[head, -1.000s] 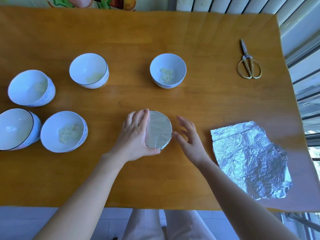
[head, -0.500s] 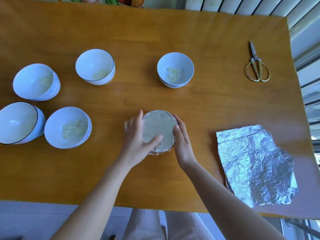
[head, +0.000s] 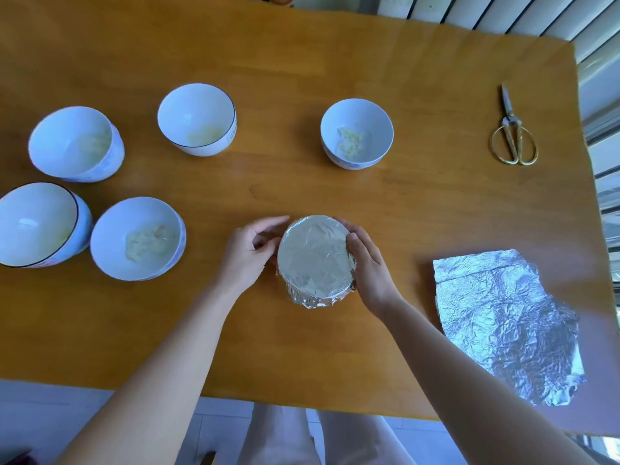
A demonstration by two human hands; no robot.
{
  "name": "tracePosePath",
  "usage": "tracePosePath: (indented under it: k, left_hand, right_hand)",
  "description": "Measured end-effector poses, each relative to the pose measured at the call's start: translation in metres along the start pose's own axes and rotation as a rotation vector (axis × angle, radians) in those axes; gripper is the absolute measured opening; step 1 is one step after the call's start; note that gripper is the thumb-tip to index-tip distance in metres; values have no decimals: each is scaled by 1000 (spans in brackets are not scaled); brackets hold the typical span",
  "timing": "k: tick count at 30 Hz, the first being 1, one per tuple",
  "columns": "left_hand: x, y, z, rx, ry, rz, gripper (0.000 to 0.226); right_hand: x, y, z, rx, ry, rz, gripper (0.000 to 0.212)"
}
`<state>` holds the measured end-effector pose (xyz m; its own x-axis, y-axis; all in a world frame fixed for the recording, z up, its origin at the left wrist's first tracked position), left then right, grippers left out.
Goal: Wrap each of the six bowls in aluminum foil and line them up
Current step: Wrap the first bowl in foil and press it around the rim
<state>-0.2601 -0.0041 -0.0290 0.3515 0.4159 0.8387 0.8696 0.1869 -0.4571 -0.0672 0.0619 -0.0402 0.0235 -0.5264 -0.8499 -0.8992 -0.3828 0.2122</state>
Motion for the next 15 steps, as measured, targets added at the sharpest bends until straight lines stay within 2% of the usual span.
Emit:
tracePosePath:
  k: [4, 7, 10, 15]
  left_hand:
    - [0, -2, 5, 58, 71, 106, 30]
    - [5, -4, 5, 101, 114, 102, 28]
    - [3, -3, 5, 131, 147, 134, 25]
    - [-9, 3, 3, 113, 65, 124, 16]
  right_hand:
    - [0, 0, 0, 11, -3, 0, 40]
    - [0, 0, 0, 32, -29, -4, 41]
    - [-1, 1, -1, 32, -44, 0, 34]
    - [-1, 2, -1, 34, -60, -10, 36]
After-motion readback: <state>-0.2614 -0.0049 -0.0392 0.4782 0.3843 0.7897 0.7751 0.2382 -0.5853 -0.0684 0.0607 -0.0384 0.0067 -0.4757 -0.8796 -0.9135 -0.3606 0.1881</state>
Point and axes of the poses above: each hand's wrist, its own z-axis towards the middle knuckle, its own y-axis out of the palm, x = y × z, the point moved 7 cm from there along z, towards the middle knuckle, and after that the axes turned 11 degrees about z, right-handed, at the moved point
